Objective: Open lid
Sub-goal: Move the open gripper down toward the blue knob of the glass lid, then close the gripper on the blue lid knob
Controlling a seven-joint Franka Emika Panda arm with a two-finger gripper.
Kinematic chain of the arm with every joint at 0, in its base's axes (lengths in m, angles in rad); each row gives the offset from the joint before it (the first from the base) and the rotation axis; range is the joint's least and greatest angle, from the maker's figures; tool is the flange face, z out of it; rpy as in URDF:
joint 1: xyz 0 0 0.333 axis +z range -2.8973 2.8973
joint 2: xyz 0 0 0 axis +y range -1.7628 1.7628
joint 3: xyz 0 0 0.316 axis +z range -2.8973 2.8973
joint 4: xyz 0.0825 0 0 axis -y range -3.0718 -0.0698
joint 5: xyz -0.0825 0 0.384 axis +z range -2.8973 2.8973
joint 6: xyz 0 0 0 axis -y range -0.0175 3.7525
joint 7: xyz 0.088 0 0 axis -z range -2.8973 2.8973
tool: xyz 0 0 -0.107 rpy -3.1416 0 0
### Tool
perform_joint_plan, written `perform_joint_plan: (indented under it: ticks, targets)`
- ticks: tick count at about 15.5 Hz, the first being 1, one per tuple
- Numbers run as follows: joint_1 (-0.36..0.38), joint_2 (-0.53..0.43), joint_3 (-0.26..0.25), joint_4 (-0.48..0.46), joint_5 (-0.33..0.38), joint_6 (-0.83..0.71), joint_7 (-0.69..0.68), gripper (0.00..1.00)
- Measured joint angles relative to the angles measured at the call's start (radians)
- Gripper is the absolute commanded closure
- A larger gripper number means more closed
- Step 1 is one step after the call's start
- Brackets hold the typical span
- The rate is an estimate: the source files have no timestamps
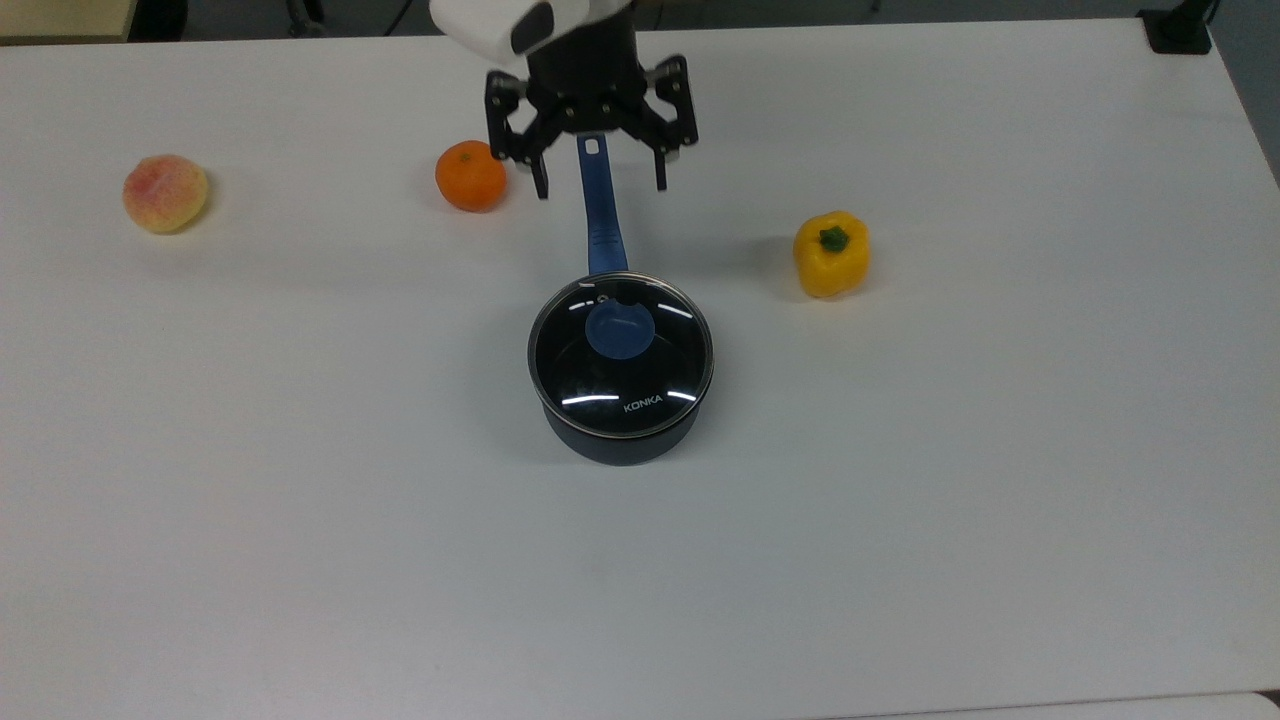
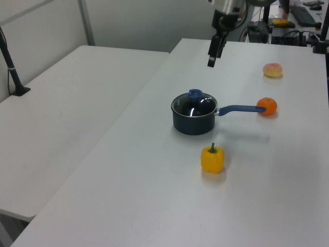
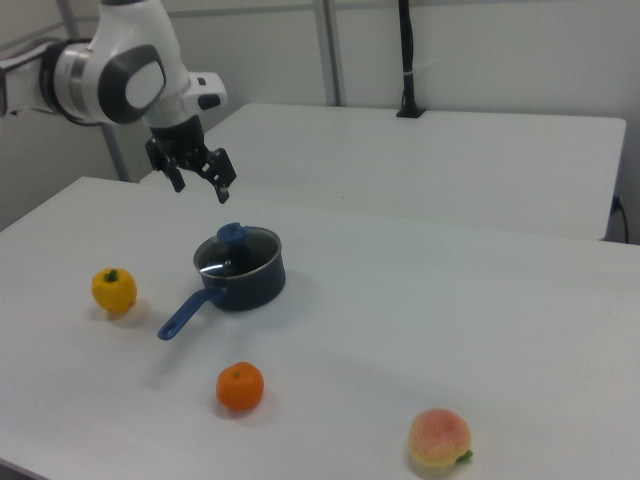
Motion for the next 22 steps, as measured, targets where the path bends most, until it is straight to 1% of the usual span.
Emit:
perform_joint_plan:
  ticks: [5, 7, 9, 11, 14, 17, 19, 22]
  targets:
    - [0.021, 0.080, 0.000, 0.000, -0.003, 0.142, 0.047, 0.00]
    - [0.029, 0.104, 0.000, 0.000, -0.024, 0.198, 0.095, 0.00]
    - [0.039, 0.124, 0.005, 0.000, -0.082, 0.218, 0.136, 0.00]
    - [0.044, 0.140, 0.020, 0.001, -0.146, 0.222, 0.178, 0.00]
    - [0.049, 0.150, 0.030, 0.002, -0.207, 0.222, 0.280, 0.00]
    - [0.048, 0.162, 0.042, 0.001, -0.289, 0.222, 0.392, 0.00]
    - [0.048, 0.175, 0.050, 0.001, -0.325, 0.222, 0.472, 0.00]
    - [0.048, 0.190, 0.051, 0.001, -0.345, 0.222, 0.507, 0.00]
